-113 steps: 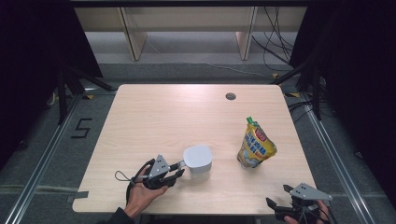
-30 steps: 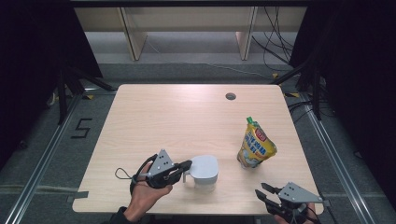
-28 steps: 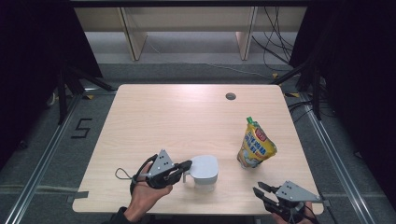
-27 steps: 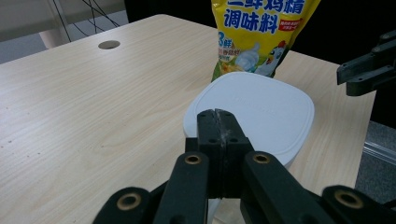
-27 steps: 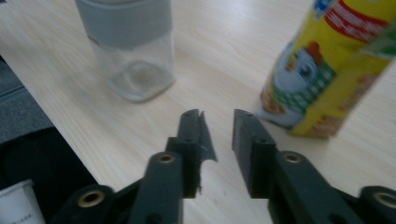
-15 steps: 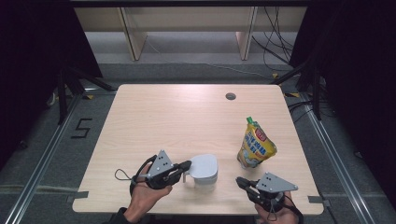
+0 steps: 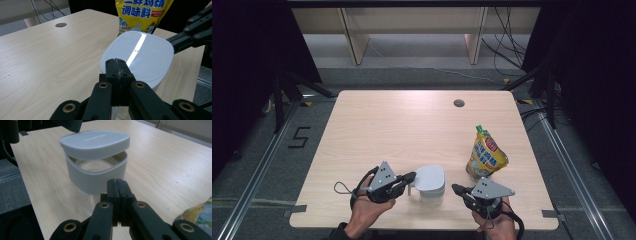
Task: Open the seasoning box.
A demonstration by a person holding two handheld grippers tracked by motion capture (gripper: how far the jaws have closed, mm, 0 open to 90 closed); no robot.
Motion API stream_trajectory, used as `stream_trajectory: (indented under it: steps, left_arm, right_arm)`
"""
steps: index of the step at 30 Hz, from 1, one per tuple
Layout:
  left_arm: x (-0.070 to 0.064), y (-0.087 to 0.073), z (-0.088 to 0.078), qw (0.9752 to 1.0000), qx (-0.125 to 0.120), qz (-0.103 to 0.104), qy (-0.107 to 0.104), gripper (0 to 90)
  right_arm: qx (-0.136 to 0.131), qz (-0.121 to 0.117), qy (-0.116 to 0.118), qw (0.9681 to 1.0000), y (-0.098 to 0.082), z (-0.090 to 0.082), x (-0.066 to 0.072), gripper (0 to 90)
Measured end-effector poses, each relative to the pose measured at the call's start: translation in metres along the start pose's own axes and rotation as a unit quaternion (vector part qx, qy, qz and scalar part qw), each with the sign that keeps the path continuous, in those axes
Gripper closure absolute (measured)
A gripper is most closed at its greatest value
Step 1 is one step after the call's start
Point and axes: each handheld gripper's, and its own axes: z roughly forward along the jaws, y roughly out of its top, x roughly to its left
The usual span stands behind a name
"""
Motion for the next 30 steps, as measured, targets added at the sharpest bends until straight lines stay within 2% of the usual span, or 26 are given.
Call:
stream_trajectory:
  steps: [2,4,6,7,8,11,12,13,16,18,20,22,25,27,30]
  left_arm:
    - [0.001,0.0,0.0,1.0,-0.002,0.001,-0.005,89.0]
    - [0.001,0.0,0.0,1.0,-0.002,0.006,-0.004,89.0]
    - [0.001,0.0,0.0,1.0,-0.002,0.002,-0.007,89.0]
    - [0.001,-0.001,0.0,1.0,-0.004,-0.001,-0.007,89.1]
    - [0.001,-0.001,0.0,1.0,-0.004,0.002,-0.006,89.0]
    - [0.0,-0.001,0.0,1.0,-0.004,0.001,-0.006,89.0]
    - [0.0,0.0,0.0,0.9999,-0.001,0.007,-0.008,89.0]
    - [0.0,0.0,-0.001,0.9999,0.001,0.008,-0.006,89.0]
    - [0.001,0.0,0.0,0.9999,-0.001,0.01,-0.009,89.0]
    - [0.0,-0.001,0.0,1.0,-0.003,-0.001,-0.009,89.0]
    - [0.0,-0.001,-0.001,1.0,0.001,0.0,-0.009,89.0]
    - [0.002,-0.001,-0.002,0.9999,0.004,0.007,-0.011,88.8]
    - [0.006,-0.002,-0.007,0.9997,-0.013,-0.017,-0.015,76.6]
    - [0.009,-0.002,-0.013,0.9998,-0.014,-0.013,-0.009,68.0]
    - [0.011,-0.01,-0.021,0.9995,-0.004,-0.03,-0.001,55.8]
  right_arm:
    - [0.0,-0.003,0.002,1.0,0.001,0.002,0.001,90.0]
    - [0.001,0.006,0.007,1.0,0.003,0.003,0.003,90.0]
    - [0.002,0.008,0.014,0.9999,0.005,0.005,0.004,90.0]
    - [-0.004,0.004,0.002,1.0,0.005,0.005,0.004,90.0]
    - [-0.004,-0.005,0.009,0.9999,0.007,0.007,0.003,90.0]
    - [-0.002,-0.005,0.005,1.0,0.01,0.007,0.004,90.0]
    - [0.001,0.001,0.005,1.0,0.011,0.007,0.006,90.0]
    - [-0.003,-0.012,0.005,0.9999,0.012,0.008,0.005,90.0]
    - [-0.007,-0.011,0.006,0.9999,0.015,0.01,0.006,90.0]
    - [-0.007,-0.015,0.009,0.9998,0.017,0.01,0.007,90.0]
    - [-0.012,-0.021,0.012,0.9996,0.018,0.012,0.008,90.0]
    - [-0.009,-0.016,0.013,0.9998,0.021,0.011,0.01,90.0]
    - [-0.008,-0.014,0.007,0.9998,0.026,0.01,0.013,90.0]
    - [-0.016,-0.026,0.013,0.9994,0.029,0.01,0.015,90.0]
    - [-0.018,-0.031,0.014,0.9993,0.034,0.011,0.019,90.0]
